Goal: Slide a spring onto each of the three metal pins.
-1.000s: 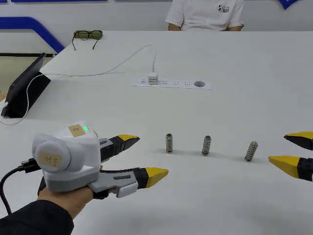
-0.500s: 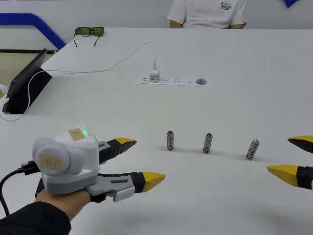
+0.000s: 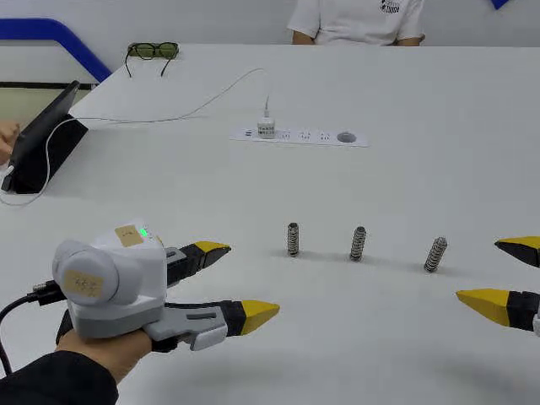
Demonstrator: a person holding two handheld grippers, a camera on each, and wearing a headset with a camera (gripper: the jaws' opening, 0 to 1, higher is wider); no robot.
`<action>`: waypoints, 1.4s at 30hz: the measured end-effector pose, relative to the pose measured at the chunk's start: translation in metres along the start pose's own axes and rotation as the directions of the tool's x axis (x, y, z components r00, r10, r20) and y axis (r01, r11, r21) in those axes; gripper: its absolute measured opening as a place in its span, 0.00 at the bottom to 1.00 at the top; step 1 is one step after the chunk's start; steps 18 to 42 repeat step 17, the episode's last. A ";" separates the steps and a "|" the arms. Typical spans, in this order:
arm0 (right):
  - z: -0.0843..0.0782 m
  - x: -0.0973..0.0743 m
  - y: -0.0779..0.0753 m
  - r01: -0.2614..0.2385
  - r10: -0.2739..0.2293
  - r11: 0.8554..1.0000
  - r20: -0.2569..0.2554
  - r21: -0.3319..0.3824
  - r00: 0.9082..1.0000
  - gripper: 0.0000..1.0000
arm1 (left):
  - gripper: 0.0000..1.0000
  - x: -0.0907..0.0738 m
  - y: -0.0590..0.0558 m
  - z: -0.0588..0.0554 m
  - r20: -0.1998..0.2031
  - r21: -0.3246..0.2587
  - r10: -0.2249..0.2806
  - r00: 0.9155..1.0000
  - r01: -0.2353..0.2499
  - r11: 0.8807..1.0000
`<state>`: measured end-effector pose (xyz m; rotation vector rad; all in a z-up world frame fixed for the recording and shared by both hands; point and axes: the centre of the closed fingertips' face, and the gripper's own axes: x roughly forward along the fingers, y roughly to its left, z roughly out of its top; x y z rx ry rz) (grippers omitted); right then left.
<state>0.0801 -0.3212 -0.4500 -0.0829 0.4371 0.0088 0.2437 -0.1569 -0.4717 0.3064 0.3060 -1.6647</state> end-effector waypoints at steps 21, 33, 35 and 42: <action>-0.001 0.001 0.001 0.004 -0.004 1.000 0.004 0.010 1.000 0.55 | 0.64 -0.001 -0.001 0.001 0.006 -0.001 -0.001 1.000 0.001 1.000; -0.001 0.001 0.001 0.004 -0.004 1.000 0.004 0.010 1.000 0.55 | 0.64 -0.001 -0.001 0.001 0.006 -0.001 -0.001 1.000 0.001 1.000; -0.001 0.001 0.001 0.004 -0.004 1.000 0.004 0.010 1.000 0.55 | 0.64 -0.001 -0.001 0.001 0.006 -0.001 -0.001 1.000 0.001 1.000; -0.001 0.001 0.001 0.004 -0.004 1.000 0.004 0.010 1.000 0.55 | 0.64 -0.001 -0.001 0.001 0.006 -0.001 -0.001 1.000 0.001 1.000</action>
